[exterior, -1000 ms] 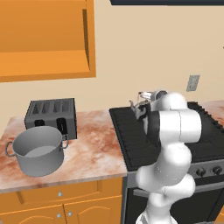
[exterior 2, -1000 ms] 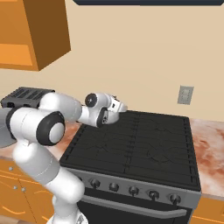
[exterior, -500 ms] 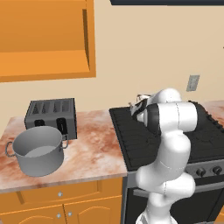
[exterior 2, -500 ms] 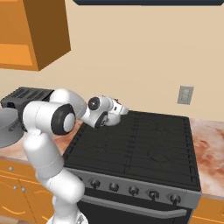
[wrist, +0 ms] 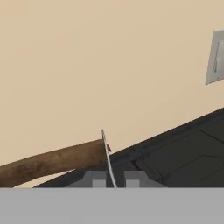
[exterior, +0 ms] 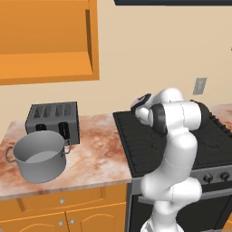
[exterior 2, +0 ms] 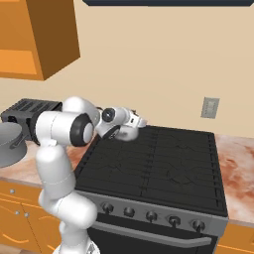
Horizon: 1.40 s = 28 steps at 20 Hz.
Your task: Pick the kettle from the cabinet and place it on a stove burner. Then pick the pot from the counter and place it on another stove burner. Finally, turn both burners on.
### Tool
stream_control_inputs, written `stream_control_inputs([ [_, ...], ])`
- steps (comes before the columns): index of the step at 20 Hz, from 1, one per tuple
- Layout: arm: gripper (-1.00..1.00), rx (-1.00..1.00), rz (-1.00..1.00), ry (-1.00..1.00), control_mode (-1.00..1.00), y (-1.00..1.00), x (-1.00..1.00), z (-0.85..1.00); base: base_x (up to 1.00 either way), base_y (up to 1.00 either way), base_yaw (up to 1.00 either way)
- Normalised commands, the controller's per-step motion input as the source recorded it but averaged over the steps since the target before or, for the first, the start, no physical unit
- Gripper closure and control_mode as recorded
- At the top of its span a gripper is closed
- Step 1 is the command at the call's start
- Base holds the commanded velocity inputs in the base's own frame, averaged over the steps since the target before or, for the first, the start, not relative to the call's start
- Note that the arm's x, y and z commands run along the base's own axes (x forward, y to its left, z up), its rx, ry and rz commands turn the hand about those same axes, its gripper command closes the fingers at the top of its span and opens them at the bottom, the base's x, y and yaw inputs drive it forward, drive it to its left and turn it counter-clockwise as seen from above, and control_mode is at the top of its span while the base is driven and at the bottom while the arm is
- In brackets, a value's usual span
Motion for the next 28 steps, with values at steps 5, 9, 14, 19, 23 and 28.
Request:
stream_control_inputs([
  [5, 1.0, 0.0, 0.0, 0.0, -1.0, -0.03, 0.18, -0.13, 0.0, 0.0, 0.0],
  [9, 1.0, 0.02, 0.0, -0.01, -1.0, 0.0, 0.0, -0.19, 0.0, 0.0, 0.0],
  [14, -1.0, 0.03, 0.0, -0.02, -1.0, 0.0, -0.02, -0.22, 0.0, 0.0, 0.0],
  [19, -1.0, 0.04, 0.0, -0.06, -1.0, 0.0, -0.04, -0.13, 0.0, 0.0, 0.0],
  [23, -1.0, 0.03, 0.01, -0.05, -1.0, 0.0, -0.12, -0.25, 0.0, 0.0, 0.0],
  [28, -1.0, 0.0, 0.0, -0.01, -1.0, 0.0, -0.1, -0.22, 0.0, 0.0, 0.0],
])
